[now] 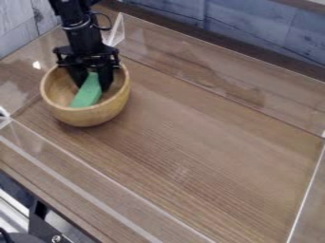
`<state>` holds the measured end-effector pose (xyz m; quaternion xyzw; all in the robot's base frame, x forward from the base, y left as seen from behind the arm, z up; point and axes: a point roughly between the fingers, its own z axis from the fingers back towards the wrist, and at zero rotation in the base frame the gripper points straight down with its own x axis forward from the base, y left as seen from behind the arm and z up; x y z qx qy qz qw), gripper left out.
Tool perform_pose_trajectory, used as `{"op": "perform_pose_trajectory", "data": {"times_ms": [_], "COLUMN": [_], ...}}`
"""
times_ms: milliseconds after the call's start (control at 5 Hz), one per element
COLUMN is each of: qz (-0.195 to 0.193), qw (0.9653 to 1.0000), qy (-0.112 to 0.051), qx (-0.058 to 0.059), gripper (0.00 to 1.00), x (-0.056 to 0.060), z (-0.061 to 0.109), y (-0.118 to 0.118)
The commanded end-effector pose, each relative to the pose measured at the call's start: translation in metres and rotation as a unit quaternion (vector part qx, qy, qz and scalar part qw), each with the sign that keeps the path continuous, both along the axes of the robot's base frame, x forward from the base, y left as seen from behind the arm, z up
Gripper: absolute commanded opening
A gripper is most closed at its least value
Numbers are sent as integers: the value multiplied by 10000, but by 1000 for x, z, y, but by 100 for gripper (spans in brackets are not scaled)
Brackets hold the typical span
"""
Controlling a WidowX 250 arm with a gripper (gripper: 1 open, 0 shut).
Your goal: Move green stick from inside the wooden bowl to the table next to it
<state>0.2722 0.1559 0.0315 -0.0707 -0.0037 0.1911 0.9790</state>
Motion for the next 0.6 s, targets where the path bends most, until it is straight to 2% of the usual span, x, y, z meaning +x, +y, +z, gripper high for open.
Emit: {"op": "perform_pose_trajectory", "data": {"times_ms": [0,200,400], "qz": [358,508,388], "qw": [9993,9986,9991], "qy": [-102,-108,-121], "qx": [-20,-53,-80], "gripper": [0,0,0], "x": [-10,-18,-18], "z": [8,6,4], "y": [2,0,-12]}}
